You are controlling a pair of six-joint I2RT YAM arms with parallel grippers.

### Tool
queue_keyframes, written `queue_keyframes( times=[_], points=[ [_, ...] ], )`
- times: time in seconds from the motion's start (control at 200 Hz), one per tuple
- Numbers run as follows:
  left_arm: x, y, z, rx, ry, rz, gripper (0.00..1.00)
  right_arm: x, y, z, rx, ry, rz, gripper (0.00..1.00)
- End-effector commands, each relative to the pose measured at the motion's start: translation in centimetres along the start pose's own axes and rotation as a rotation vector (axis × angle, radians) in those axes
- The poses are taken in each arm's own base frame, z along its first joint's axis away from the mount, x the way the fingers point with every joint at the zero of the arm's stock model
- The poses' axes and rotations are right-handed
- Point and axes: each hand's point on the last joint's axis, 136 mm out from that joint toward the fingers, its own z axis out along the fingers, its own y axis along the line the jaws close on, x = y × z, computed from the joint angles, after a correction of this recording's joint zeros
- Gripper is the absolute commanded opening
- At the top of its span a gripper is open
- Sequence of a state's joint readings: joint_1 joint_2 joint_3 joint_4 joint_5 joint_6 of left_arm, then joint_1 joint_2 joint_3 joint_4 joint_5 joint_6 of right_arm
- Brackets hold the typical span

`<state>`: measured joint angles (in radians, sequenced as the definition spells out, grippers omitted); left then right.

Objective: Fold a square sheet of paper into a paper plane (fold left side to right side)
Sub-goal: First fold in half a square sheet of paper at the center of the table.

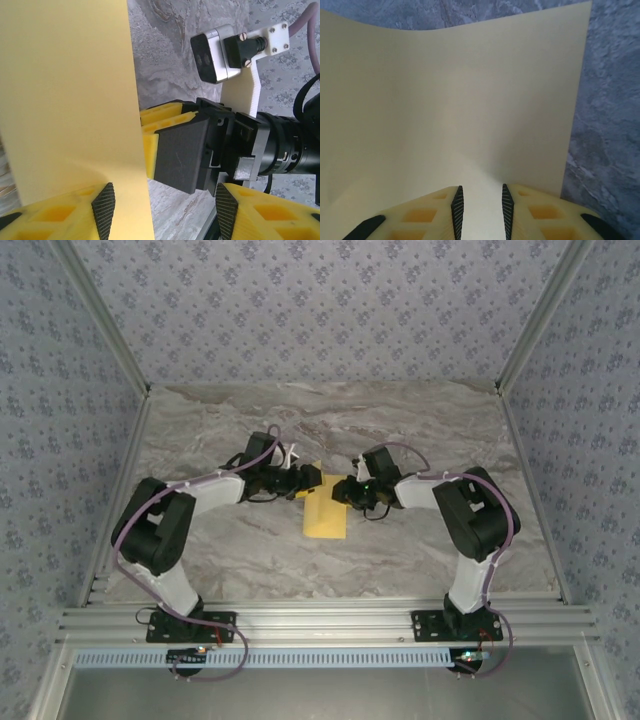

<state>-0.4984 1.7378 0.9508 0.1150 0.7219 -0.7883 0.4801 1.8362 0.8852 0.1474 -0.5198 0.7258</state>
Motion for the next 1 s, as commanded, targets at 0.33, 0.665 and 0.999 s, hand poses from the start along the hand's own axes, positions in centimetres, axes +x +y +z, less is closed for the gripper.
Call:
queue_keyframes(
  times=[0.33, 0.665, 0.999],
  points=[
    [-1.0, 0.0, 1.1, 0.003, -0.016, 0.002, 0.21, -2.6, 6.2, -3.7, -0.266, -0.097, -0.022, 0.49],
    [-0.7, 0.4, 0.8, -0.023, -0.022, 0.004, 0.14, -1.8, 6.4, -0.8, -0.257, -0.032, -0.003, 0.32],
    [-0.6, 1.5, -1.9, -0.200, -0.058, 0.053, 0.43, -0.7, 1.6, -1.1, -0.001, 0.003, -0.024, 0.07]
  ],
)
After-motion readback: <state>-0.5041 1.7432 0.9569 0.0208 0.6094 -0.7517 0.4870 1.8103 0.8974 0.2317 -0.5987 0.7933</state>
